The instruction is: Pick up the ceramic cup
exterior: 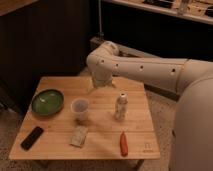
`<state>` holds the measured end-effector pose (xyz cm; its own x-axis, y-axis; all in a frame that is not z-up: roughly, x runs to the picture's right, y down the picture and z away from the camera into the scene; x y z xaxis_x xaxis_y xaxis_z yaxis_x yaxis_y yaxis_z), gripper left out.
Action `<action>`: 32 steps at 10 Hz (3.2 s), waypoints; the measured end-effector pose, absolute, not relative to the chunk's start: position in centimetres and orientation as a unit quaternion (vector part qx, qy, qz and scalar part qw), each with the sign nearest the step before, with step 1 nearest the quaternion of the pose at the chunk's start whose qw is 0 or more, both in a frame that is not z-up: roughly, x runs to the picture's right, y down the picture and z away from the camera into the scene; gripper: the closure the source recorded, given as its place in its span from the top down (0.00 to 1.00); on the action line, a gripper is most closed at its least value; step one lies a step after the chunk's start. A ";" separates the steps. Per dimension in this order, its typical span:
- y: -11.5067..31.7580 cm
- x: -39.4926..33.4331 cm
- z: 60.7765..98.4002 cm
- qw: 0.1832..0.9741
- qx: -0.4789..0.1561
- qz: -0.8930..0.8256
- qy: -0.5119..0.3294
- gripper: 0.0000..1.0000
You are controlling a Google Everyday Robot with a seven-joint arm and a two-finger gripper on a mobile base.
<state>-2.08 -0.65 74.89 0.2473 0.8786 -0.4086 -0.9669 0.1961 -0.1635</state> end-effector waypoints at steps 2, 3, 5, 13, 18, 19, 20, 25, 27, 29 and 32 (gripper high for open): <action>-0.7 -2.1 74.9 0.765 -0.196 0.603 0.113 0.80; -0.7 -2.1 74.9 0.765 -0.196 0.603 0.112 0.80; -0.7 -2.1 74.9 0.765 -0.196 0.603 0.113 0.80; 1.4 -4.6 76.0 0.771 -0.201 0.594 0.107 0.80; 2.1 -5.2 76.6 0.775 -0.202 0.589 0.104 0.80; 2.5 -5.4 76.9 0.777 -0.202 0.588 0.102 0.80; 2.8 -5.8 77.1 0.779 -0.203 0.585 0.101 0.80; 4.3 -6.4 78.7 0.782 -0.207 0.579 0.101 0.80; 4.7 -6.8 79.3 0.783 -0.209 0.577 0.103 0.80; 5.3 -7.1 80.1 0.782 -0.212 0.576 0.106 0.80; 6.4 -7.1 82.0 0.779 -0.217 0.577 0.113 0.80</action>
<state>-7.12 6.36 81.97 0.3078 0.8502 -0.4270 -0.9486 0.2396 -0.2067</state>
